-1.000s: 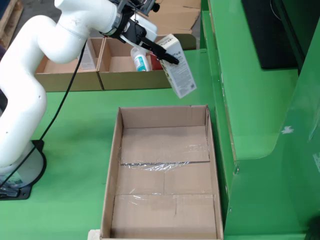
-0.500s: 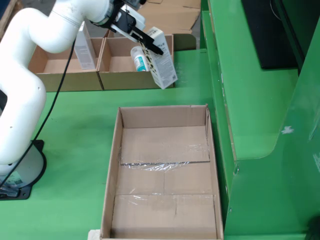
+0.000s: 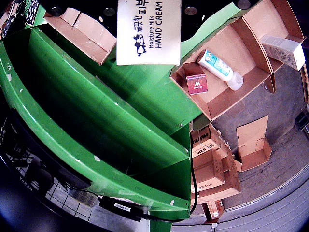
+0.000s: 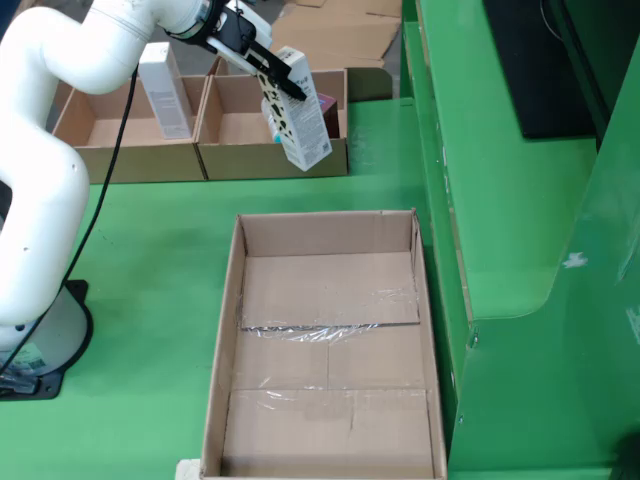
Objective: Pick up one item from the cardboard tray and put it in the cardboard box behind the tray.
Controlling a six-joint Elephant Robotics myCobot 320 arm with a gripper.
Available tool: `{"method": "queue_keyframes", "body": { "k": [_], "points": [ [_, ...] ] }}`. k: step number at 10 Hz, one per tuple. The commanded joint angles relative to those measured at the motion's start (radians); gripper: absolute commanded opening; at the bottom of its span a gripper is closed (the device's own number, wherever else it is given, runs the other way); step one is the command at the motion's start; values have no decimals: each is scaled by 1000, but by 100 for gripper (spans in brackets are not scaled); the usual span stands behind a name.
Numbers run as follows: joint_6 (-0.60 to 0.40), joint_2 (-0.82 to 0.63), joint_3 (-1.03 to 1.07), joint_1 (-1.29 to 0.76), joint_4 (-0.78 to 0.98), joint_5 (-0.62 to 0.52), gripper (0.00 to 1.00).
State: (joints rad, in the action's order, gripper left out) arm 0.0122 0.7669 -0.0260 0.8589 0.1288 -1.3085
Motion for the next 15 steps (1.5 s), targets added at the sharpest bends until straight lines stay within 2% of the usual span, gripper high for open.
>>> {"method": "queue_keyframes", "body": {
  "k": [1,8,9,13,15],
  "points": [
    [6,-69,26,63,23,20,0],
    [40,-94,26,234,102,49,0],
    [93,-112,26,335,168,62,0],
    [126,-100,26,408,170,77,0],
    [131,-56,26,485,102,106,0]
  ]
}}
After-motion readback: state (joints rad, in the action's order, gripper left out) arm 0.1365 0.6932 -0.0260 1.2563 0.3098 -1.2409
